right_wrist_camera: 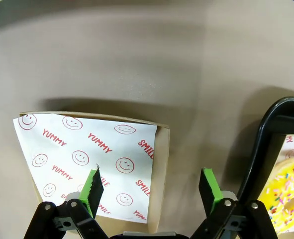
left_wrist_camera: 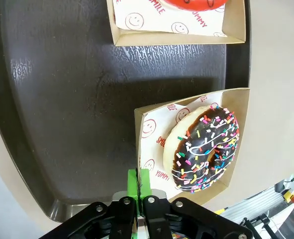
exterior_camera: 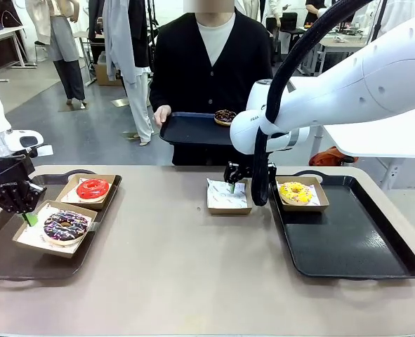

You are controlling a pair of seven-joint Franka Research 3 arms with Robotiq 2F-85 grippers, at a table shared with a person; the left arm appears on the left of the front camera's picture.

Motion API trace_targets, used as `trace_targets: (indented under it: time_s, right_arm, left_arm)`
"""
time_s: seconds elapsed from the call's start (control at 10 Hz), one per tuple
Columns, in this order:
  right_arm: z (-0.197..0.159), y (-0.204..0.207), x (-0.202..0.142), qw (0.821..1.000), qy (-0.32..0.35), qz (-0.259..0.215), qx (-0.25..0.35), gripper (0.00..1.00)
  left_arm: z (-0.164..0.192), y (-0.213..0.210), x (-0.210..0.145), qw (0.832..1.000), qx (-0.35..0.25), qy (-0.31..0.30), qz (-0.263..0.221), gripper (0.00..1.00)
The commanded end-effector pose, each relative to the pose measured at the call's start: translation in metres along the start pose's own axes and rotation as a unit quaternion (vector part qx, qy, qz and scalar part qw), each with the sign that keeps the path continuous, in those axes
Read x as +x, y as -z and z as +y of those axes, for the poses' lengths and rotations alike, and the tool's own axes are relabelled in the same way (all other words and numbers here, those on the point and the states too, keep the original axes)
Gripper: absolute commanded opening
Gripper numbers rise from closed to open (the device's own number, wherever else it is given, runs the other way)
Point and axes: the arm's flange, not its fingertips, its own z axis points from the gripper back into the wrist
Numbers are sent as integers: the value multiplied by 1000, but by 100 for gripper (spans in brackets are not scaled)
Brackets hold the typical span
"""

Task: Individually package the donuts and arrange them on the tray.
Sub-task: Place the picked Paper togo box on the Handle tray while simultaneously picking up another Paper togo box from the table with the other hand.

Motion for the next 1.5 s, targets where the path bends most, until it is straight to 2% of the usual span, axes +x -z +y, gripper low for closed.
trace_targets:
  time_s: [0.0,0.1,0.2,0.3,0.4,0.5,0.6,0.7,0.8,0.9,1.0,1.1,1.2,1.3,1.4]
  right_arm:
    - [3,3,0,1000,17,-13,-2,49]
    - [3,3,-1,1000,18,-11,-1,41]
    - [3,3,-1,1000,19,-10,0,0]
    - [3,3,-1,1000,19,-9,0,0]
    - [3,2,-2,1000,21,-10,2,0]
    - [2,0,-1,1000,24,-13,5,14]
    - [0,-1,-1,1000,25,-14,8,4]
    - [0,-1,-1,999,27,-13,12,0]
    - [0,-1,-1,999,29,-12,16,0]
    - [0,-1,-2,999,31,-12,17,0]
    - [0,-3,-2,999,33,-13,18,0]
    - [0,-6,-3,999,33,-14,18,0]
    - [0,-9,-4,999,33,-15,18,0]
    - [1,-13,-5,999,33,-15,16,0]
    - [2,-19,-7,999,34,-7,16,0]
  left_arm:
    - [1,7,7,1000,-10,7,-2,1]
    - [1,10,10,1000,-13,2,-2,1]
    - [2,14,12,1000,-21,-4,-2,1]
    - [2,17,13,1000,-28,-5,0,13]
    - [2,17,13,1000,-30,-4,2,58]
    - [3,16,12,1000,-31,-4,0,70]
    - [2,15,12,999,-31,-3,1,100]
    - [2,16,11,999,-34,-5,4,100]
    - [2,16,10,999,-36,-5,5,100]
    - [2,16,9,999,-39,-5,5,89]
    - [2,14,9,999,-43,-5,4,98]
    - [2,12,8,999,-50,-5,4,100]
    - [2,10,7,999,-53,-5,2,100]
    - [2,7,5,998,-58,-7,3,90]
    - [2,5,4,998,-62,-6,4,98]
